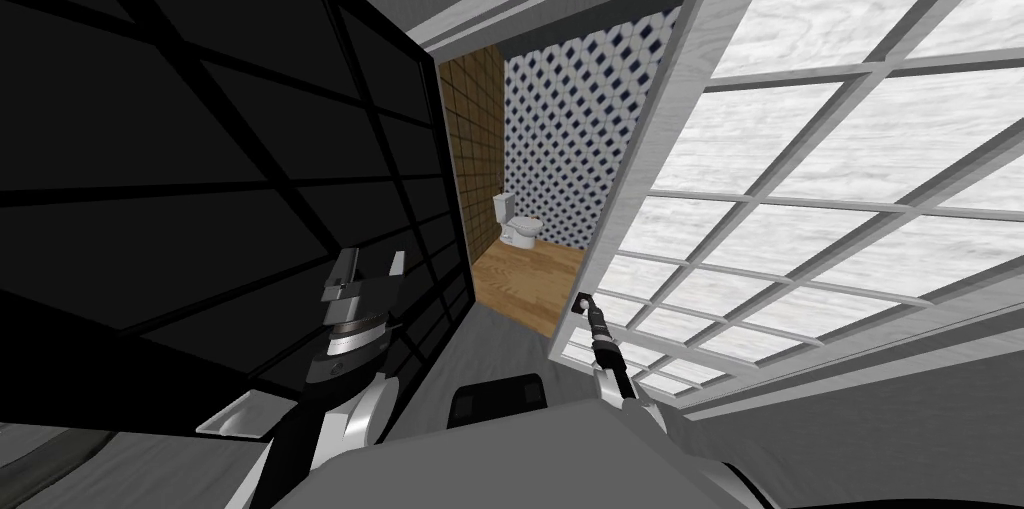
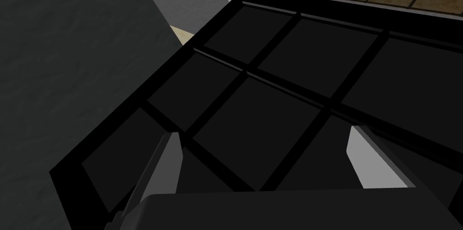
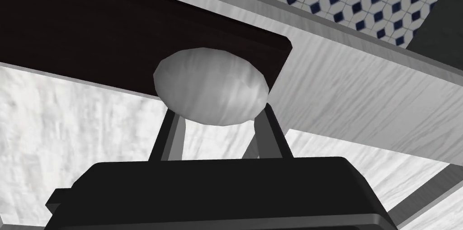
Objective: Pull the door open
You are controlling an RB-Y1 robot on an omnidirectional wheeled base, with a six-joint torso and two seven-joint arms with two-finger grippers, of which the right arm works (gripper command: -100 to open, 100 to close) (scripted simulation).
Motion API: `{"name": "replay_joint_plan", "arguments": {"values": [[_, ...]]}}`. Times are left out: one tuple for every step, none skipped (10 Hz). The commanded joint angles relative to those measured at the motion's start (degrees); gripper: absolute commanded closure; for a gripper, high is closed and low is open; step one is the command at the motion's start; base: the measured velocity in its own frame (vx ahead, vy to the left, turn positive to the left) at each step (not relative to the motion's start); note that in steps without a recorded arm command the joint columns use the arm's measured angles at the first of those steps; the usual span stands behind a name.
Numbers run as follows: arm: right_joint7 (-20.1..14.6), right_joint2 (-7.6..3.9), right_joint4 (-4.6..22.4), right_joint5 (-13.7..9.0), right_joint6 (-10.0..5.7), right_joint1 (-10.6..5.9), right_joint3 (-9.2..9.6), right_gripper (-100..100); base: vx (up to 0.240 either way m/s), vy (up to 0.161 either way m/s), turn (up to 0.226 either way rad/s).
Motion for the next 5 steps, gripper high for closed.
{"name": "replay_joint_plan", "arguments": {"values": [[-2.86, 0.32, -0.1, -1.07, 0.07, -0.13, 1.06, 100, -0.05, -0.024, 0.058], [-3.92, 0.32, -0.1, -1.07, 0.07, -0.13, 1.06, 100, -0.04, -0.019, 0.027], [-5.89, 0.25, -0.1, -1.89, 0.09, -0.19, 1.58, 100, -0.042, -0.009, 0.04], [-6.32, 0.25, -0.1, -1.89, 0.09, -0.19, 1.58, 100, -0.033, -0.009, 0.028], [-8.61, 0.18, -0.11, -2.72, 0.12, -0.26, 2.09, 100, -0.034, -0.015, 0.047]]}}
